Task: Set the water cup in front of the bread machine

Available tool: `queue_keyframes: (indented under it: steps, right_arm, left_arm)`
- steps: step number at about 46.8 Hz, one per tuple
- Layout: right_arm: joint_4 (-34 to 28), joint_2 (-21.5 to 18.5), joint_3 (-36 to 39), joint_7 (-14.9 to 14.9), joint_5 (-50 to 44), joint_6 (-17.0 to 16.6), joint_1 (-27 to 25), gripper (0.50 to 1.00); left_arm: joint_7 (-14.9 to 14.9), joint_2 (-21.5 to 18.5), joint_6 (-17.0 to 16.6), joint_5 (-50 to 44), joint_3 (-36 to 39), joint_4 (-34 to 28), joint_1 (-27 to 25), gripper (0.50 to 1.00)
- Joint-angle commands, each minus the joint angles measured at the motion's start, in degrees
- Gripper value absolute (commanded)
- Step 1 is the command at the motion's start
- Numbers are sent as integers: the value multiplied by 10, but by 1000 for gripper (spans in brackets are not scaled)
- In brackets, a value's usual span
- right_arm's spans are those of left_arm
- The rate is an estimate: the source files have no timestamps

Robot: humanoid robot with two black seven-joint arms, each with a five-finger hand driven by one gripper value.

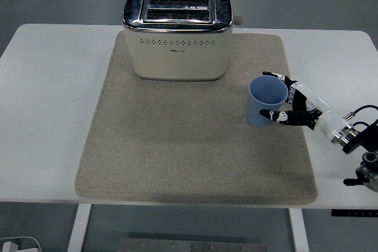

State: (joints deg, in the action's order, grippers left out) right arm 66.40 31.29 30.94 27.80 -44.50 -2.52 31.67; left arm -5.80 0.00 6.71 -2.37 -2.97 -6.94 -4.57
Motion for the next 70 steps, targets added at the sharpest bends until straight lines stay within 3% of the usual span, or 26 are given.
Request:
queue_keyframes:
  steps: [1,19,21,25,27,28,47,54,58,70]
  right_arm:
    - [0,0,-1,0,-1,0,1,919]
    - [0,-9,-14,0,-16,3,5,899]
    - [0,-9,-18,0,-23,7,11,846]
    - [0,-9,-18,0,-29,14,14,664]
    - [0,-9,-18,0,-31,17,17,530]
    - [0,-9,-18,0,-33,18,21,500]
    - [3,-8,-32,-2,-45,19,52,500]
    - [31,-10,-31,-23,-29,21,63,500]
    - [32,-31,-32,-37,-18,25,74,500]
    - [14,-115,-43,-42,-19,36,84,500]
  left_arm:
    - [0,0,0,0,1,0,0,1000]
    - [0,0,0,0,1,0,0,1000]
    - [0,0,1,0,0,0,0,1000]
    - [0,0,0,0,1,0,0,1000]
    - [0,0,0,0,1,0,0,1000]
    - [0,0,0,0,0,0,0,1000]
    - [0,0,0,0,0,0,0,1000]
    - [0,0,1,0,1,0,0,1000]
    - [0,0,0,0,1,0,0,1000]
    - [0,0,1,0,1,0,0,1000]
